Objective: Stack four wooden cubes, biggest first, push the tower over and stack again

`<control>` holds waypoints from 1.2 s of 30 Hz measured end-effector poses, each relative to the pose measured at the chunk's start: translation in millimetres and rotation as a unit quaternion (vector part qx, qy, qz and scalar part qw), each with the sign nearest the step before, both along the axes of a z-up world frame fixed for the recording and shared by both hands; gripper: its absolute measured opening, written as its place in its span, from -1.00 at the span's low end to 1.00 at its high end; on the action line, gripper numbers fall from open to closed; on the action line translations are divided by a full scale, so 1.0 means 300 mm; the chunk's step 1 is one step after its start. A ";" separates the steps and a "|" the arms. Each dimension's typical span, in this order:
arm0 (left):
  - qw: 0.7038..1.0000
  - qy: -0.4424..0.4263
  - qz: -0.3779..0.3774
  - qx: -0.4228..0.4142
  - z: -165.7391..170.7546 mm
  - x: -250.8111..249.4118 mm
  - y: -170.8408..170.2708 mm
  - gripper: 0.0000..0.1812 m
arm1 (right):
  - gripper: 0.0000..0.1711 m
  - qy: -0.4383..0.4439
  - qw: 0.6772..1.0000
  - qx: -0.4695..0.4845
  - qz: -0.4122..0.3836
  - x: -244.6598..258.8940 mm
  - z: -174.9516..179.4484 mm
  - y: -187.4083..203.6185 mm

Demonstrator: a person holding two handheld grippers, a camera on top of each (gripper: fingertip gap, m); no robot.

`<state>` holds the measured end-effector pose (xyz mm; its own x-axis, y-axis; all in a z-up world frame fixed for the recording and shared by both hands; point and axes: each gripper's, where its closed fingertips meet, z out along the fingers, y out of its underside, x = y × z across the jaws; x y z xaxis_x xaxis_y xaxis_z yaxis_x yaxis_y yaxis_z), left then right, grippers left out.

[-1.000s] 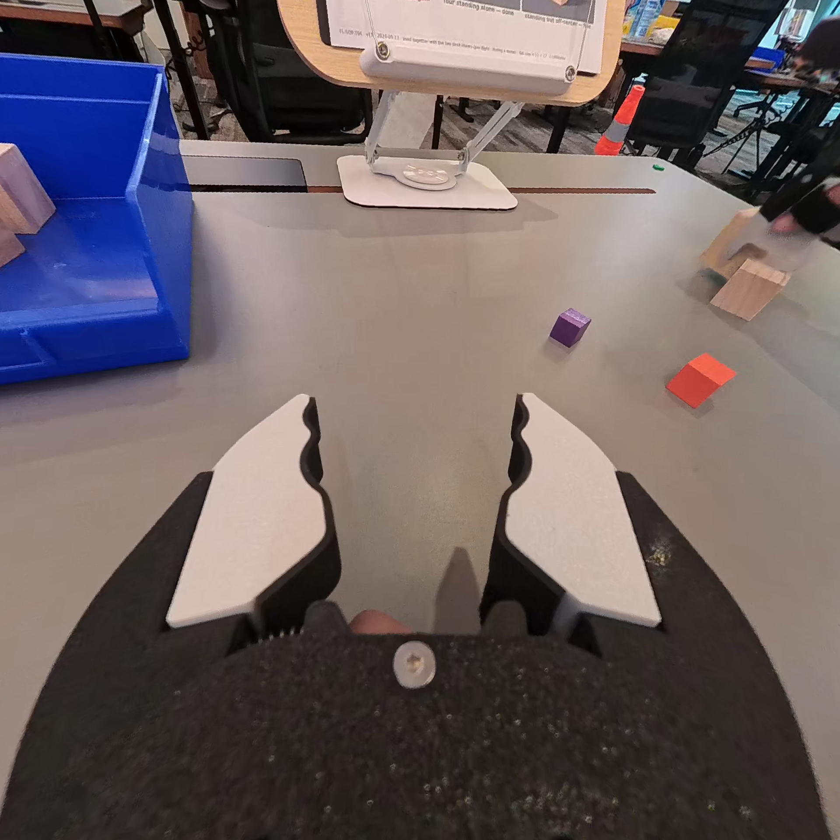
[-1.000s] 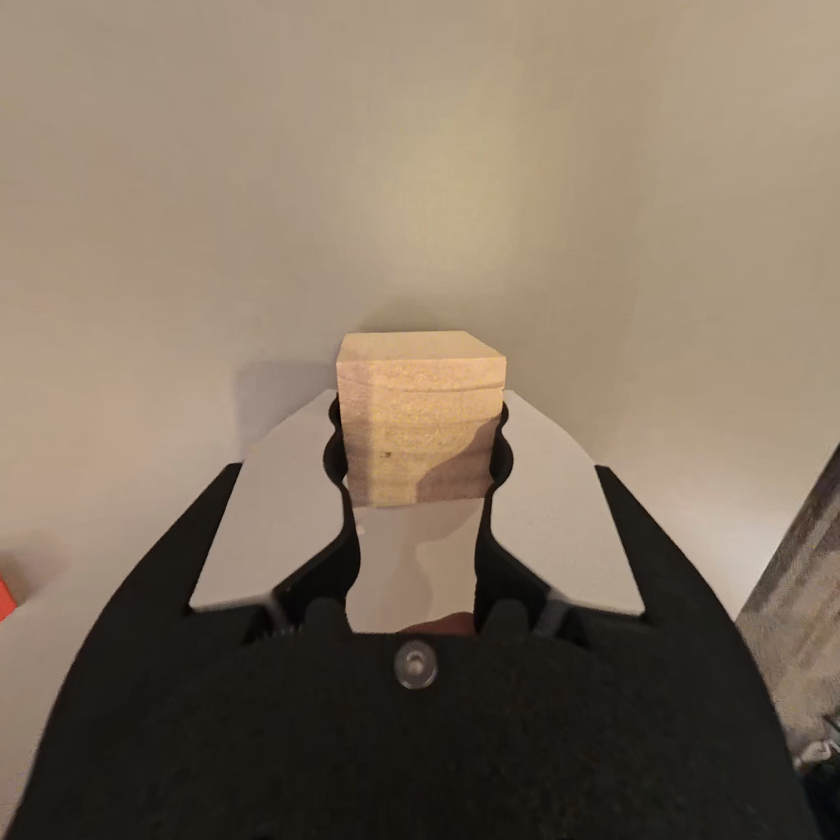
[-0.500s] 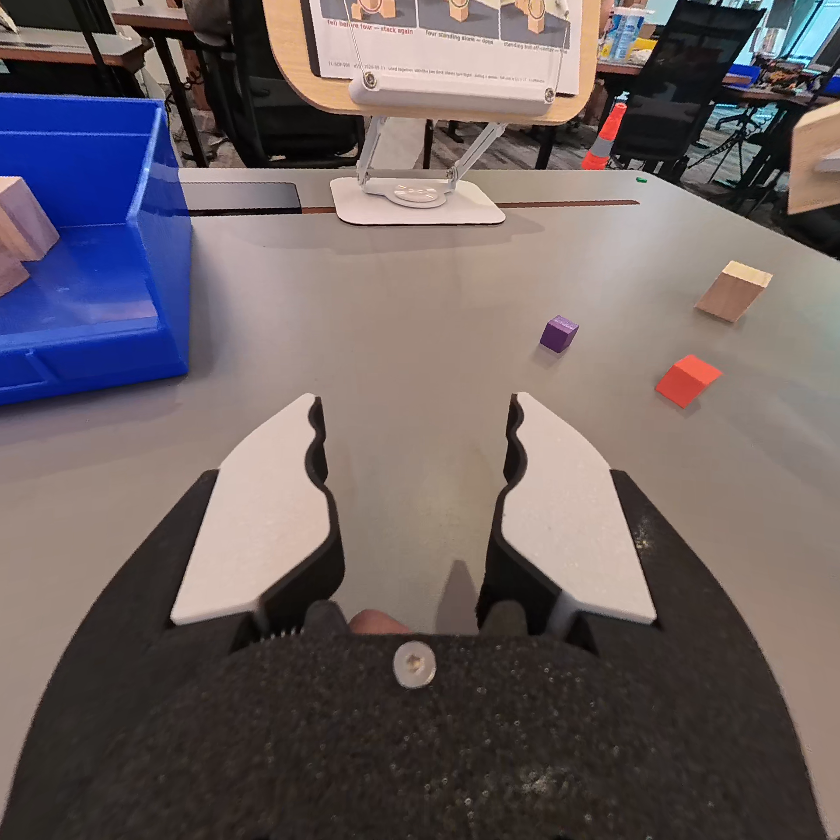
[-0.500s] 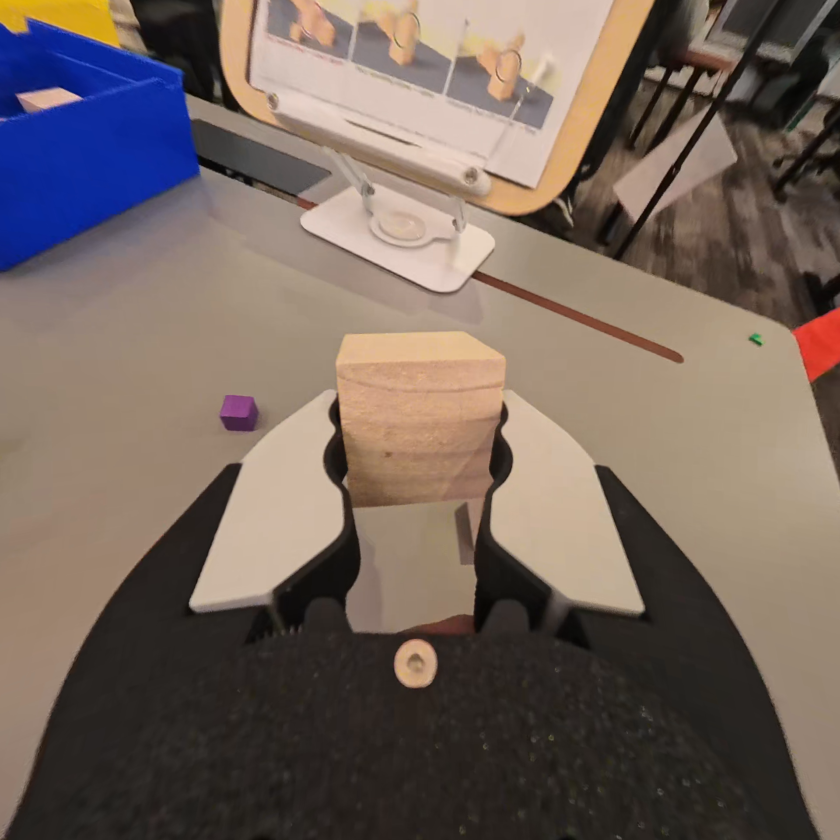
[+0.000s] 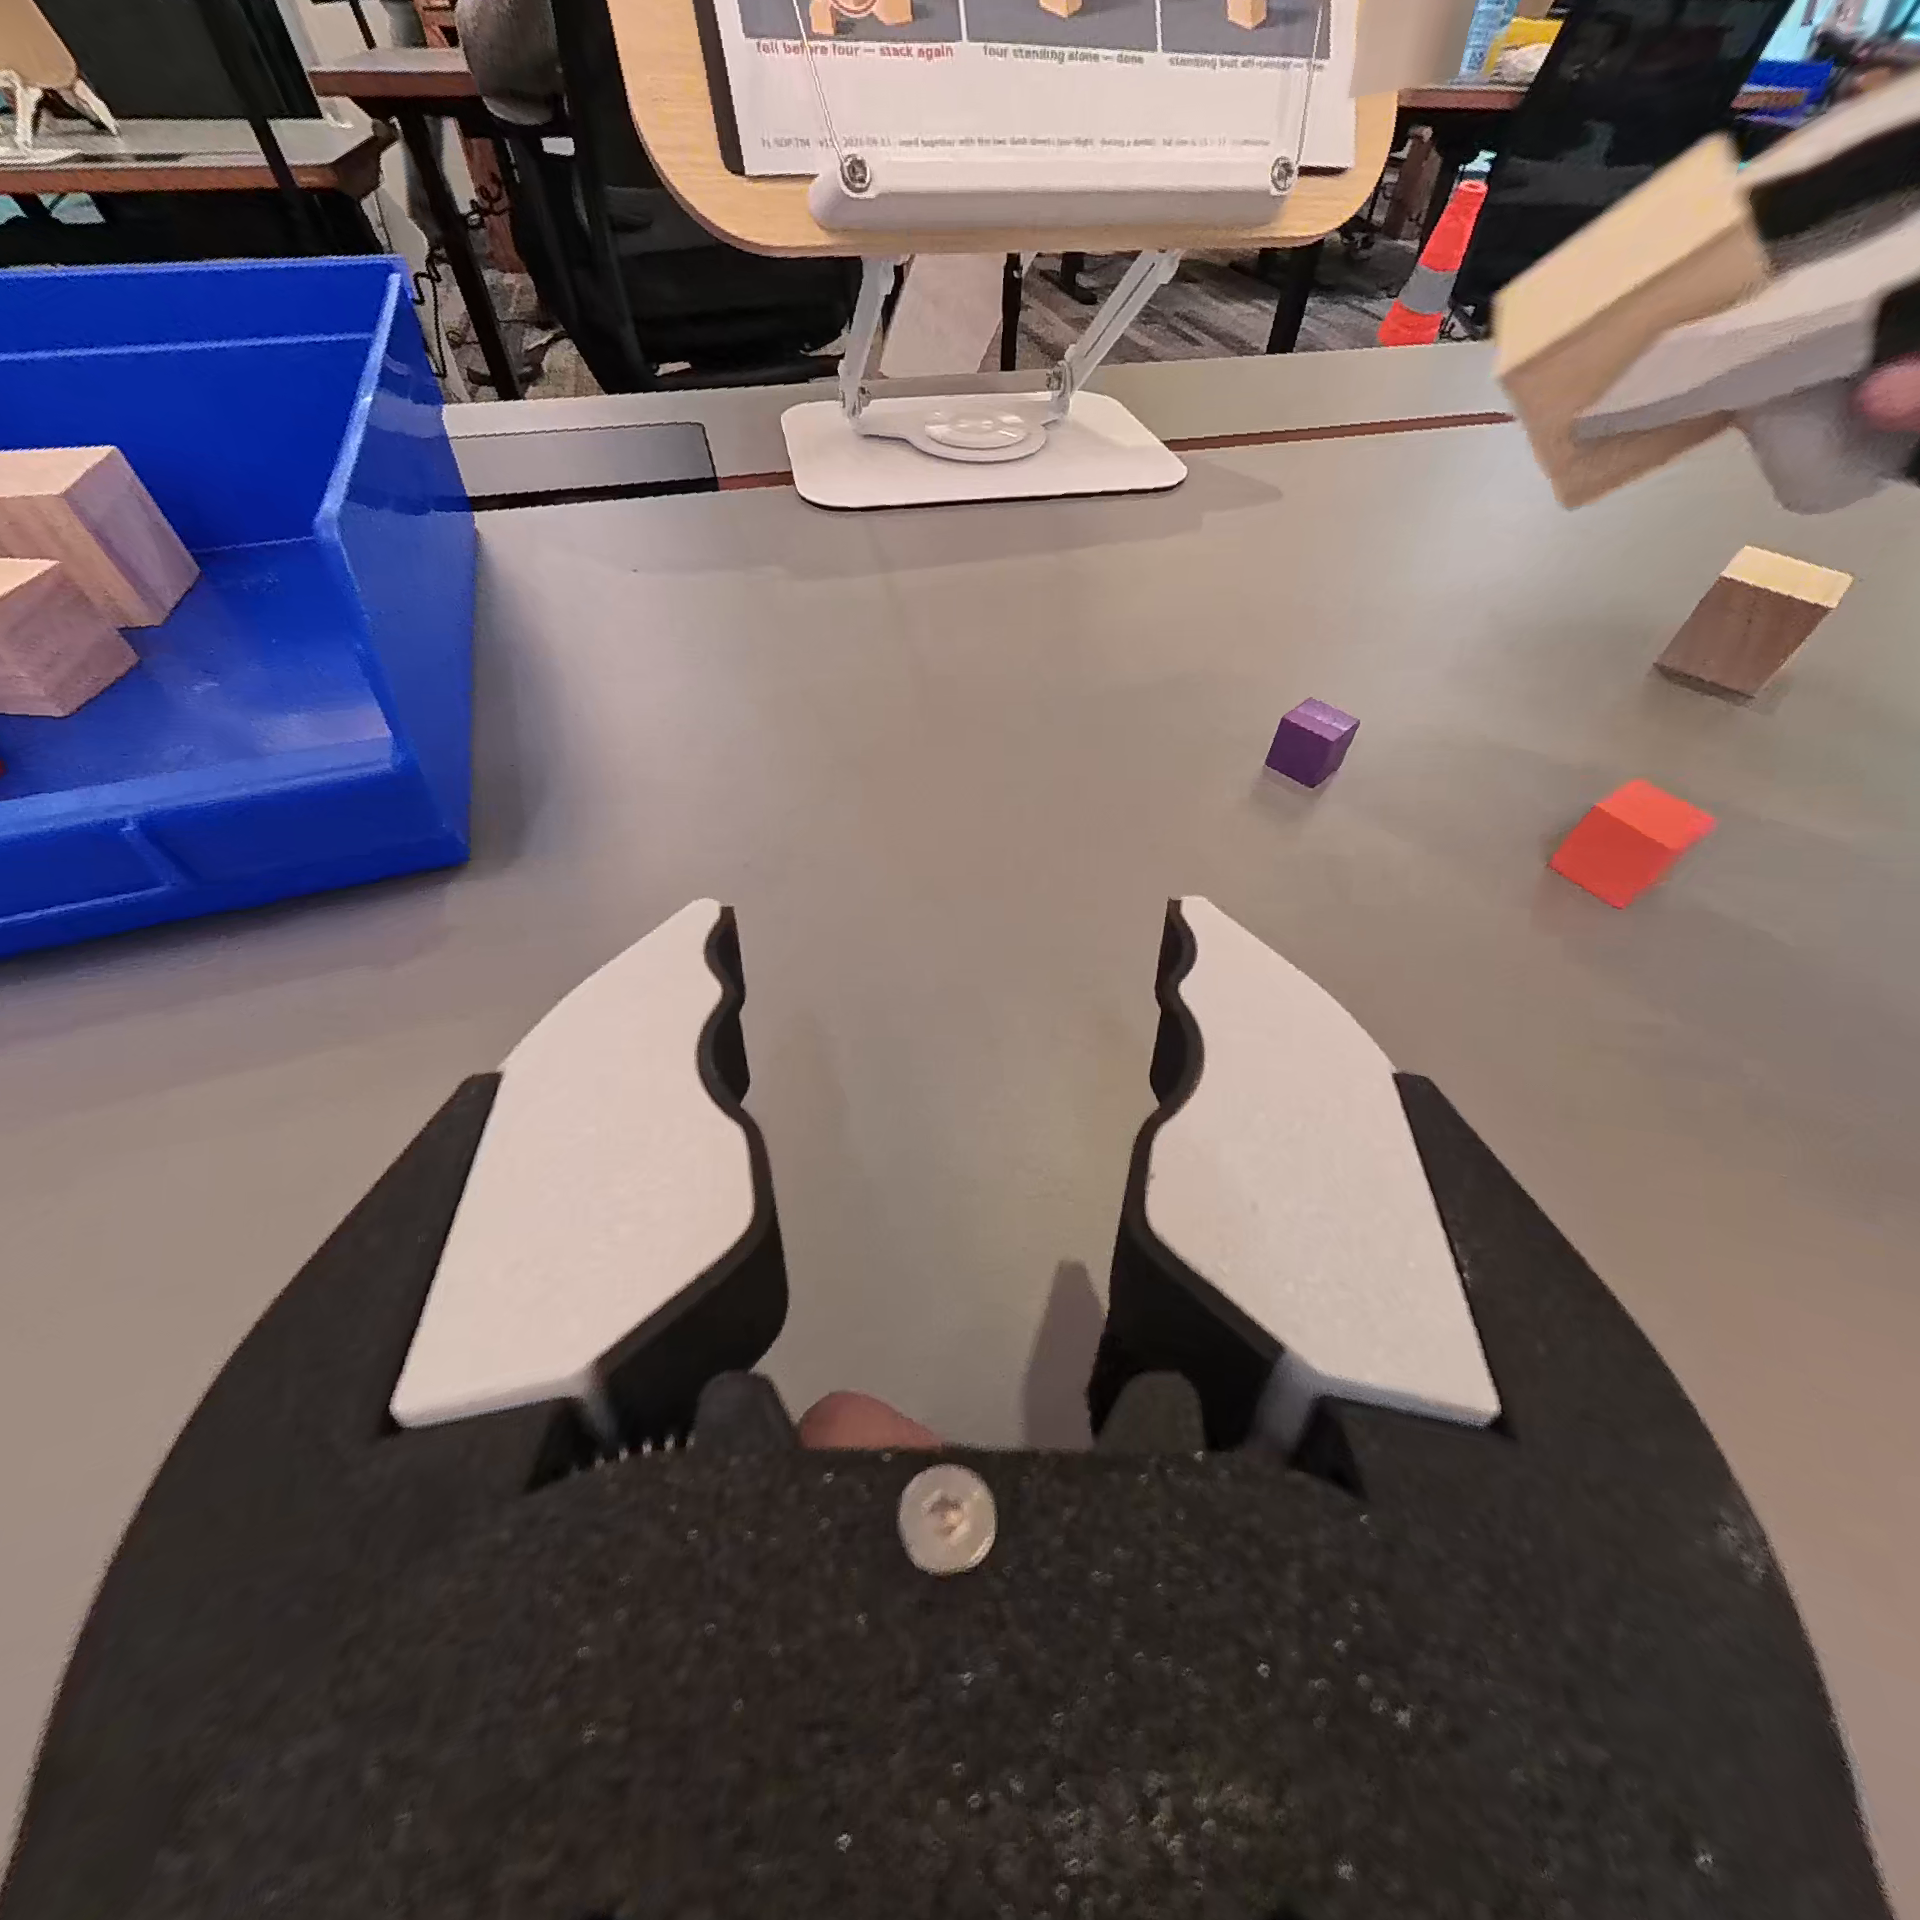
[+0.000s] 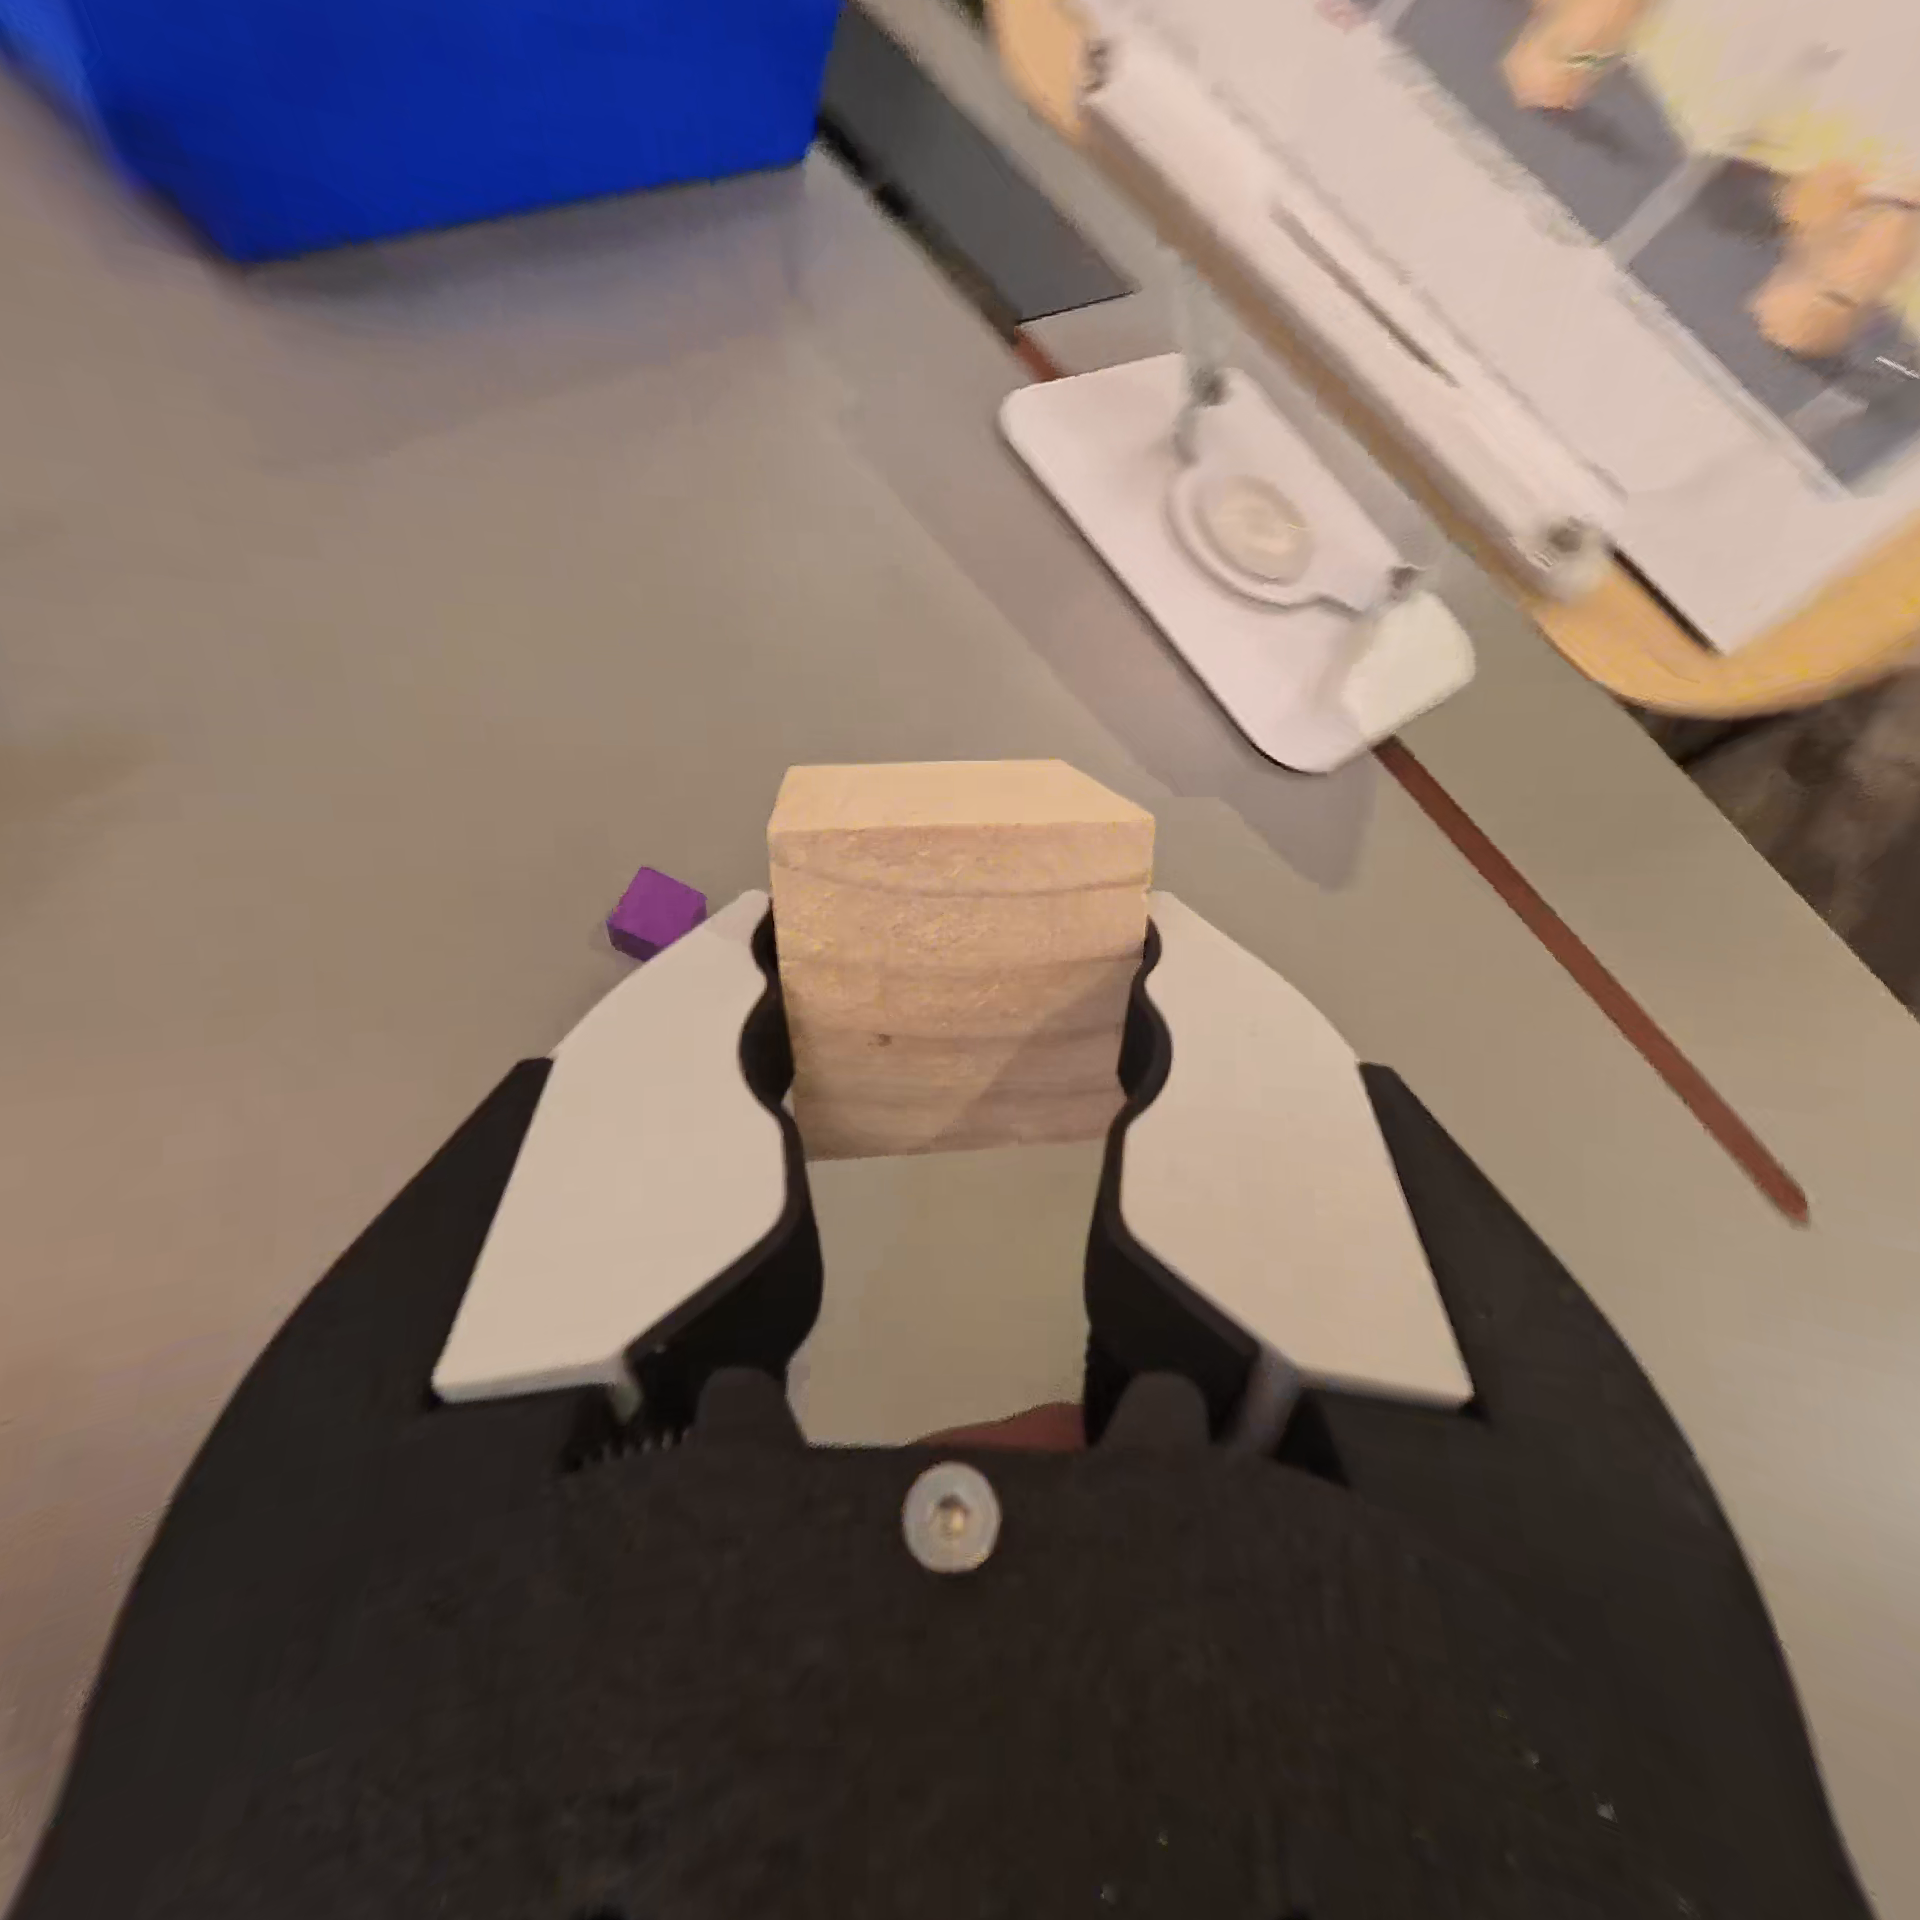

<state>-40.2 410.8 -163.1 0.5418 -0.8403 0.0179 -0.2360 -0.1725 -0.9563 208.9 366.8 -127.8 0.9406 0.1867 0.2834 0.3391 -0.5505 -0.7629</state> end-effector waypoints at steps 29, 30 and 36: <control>1.000 0.024 -0.010 -0.002 -0.018 0.019 -0.006 -0.16 | -0.27 -0.106 0.895 -0.357 0.246 -0.190 -0.328 0.254; 1.000 0.024 -0.010 -0.001 -0.018 0.019 -0.007 -0.16 | -0.27 -0.107 0.896 -0.354 0.245 -0.190 -0.327 0.256; 1.000 0.028 -0.013 0.005 -0.019 0.023 -0.012 -0.15 | -0.04 -0.137 0.928 -0.275 0.209 -0.148 -0.183 0.247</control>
